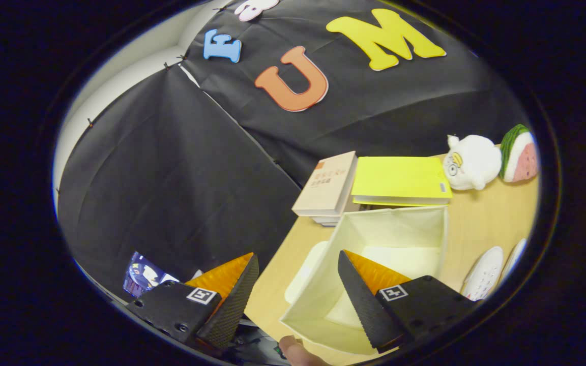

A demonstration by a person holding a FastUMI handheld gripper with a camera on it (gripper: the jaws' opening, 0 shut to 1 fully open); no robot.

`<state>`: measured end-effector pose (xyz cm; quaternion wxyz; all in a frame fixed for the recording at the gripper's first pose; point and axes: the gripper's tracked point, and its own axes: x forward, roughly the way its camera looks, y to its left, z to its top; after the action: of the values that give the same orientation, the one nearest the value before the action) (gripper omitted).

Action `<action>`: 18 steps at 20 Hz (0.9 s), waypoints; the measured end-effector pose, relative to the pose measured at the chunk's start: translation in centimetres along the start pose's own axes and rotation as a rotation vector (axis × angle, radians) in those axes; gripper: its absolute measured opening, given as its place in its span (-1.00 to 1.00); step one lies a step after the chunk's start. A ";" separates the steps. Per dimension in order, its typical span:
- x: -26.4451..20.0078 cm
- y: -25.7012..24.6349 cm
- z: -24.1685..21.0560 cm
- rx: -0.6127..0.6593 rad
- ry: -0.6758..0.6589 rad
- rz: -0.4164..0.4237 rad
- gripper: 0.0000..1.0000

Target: Open the storage box then place both shoes into the box .Put the left shoe in first, then the right shoe, with the right side of both shoes facing outward in a uniform manner.

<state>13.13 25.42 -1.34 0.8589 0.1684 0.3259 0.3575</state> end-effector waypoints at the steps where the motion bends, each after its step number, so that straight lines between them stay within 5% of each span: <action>1: -0.7 -1.6 -0.2 -0.005 0.004 -0.028 1.00; 10: -7.2 -16.4 -2.7 -0.067 0.051 -0.305 1.00; 18: -10.0 -26.3 -9.0 -0.061 0.241 -0.482 0.99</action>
<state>14.97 0.60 -17.22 0.8789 0.0162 0.4454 0.1698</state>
